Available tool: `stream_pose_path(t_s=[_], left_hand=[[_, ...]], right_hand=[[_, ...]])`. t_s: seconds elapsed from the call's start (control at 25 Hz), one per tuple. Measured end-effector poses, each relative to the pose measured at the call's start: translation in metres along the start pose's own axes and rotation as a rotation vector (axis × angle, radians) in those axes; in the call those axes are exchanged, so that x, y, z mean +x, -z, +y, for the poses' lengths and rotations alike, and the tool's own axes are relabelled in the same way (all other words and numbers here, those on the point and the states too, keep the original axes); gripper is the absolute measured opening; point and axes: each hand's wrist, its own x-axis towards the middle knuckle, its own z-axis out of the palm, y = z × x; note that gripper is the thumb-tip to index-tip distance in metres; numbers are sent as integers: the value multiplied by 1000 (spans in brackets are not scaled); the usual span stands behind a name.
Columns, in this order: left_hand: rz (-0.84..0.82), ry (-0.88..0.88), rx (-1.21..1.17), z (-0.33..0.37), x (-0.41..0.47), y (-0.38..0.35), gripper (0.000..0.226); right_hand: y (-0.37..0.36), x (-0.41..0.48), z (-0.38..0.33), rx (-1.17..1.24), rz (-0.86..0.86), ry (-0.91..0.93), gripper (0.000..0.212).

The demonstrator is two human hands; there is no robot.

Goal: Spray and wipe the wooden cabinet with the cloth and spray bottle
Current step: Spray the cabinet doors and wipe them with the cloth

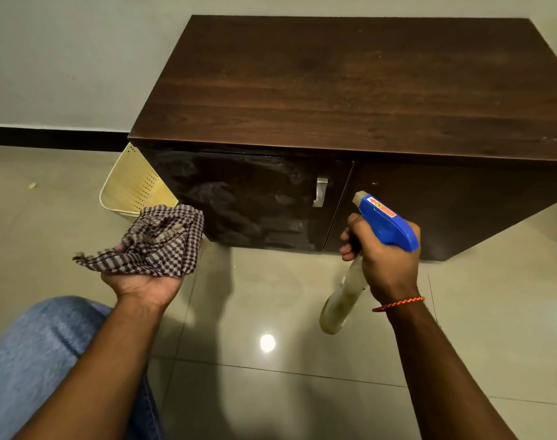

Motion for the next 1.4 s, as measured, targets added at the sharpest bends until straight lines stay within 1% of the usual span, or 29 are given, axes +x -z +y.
stream_pose_path(t_s=[0.08, 0.2, 0.28, 0.44, 0.6, 0.72, 0.84, 0.92, 1.0, 1.08, 1.24, 1.32, 1.4], left_hand=[[29, -36, 14, -1, 3, -1, 78], [49, -39, 15, -5, 9, 1, 80], [70, -28, 19, -8, 14, 2, 81], [119, -20, 3, -14, 25, 7, 70], [128, -29, -10, -18, 29, 9, 66], [136, -35, -13, -21, 34, 12, 56], [147, -31, -15, -26, 36, 15, 51], [169, -23, -5, -30, 36, 16, 48], [163, -13, -3, -32, 38, 16, 47], [157, 5, -21, -34, 39, 17, 44], [140, 42, 2, -44, 36, 22, 52], [157, 39, 6, -47, 35, 25, 55], [177, 37, -8, -45, 37, 25, 57]], right_hand=[[0, -1, 5, -19, -18, -26, 20], [0, -2, 19, -105, -13, -88, 23], [0, -4, 30, -142, -11, -130, 20], [2, -7, 49, -236, -9, -169, 20], [4, -10, 63, -253, -12, -227, 18], [5, -13, 72, -287, 7, -278, 13], [6, -15, 80, -291, 14, -328, 10], [7, -16, 86, -320, 25, -361, 13], [9, -17, 92, -349, 20, -378, 13], [11, -16, 97, -358, 22, -399, 17], [15, -13, 104, -343, 33, -433, 25], [15, -13, 104, -353, 15, -428, 21], [15, -14, 98, -333, -28, -391, 13]])
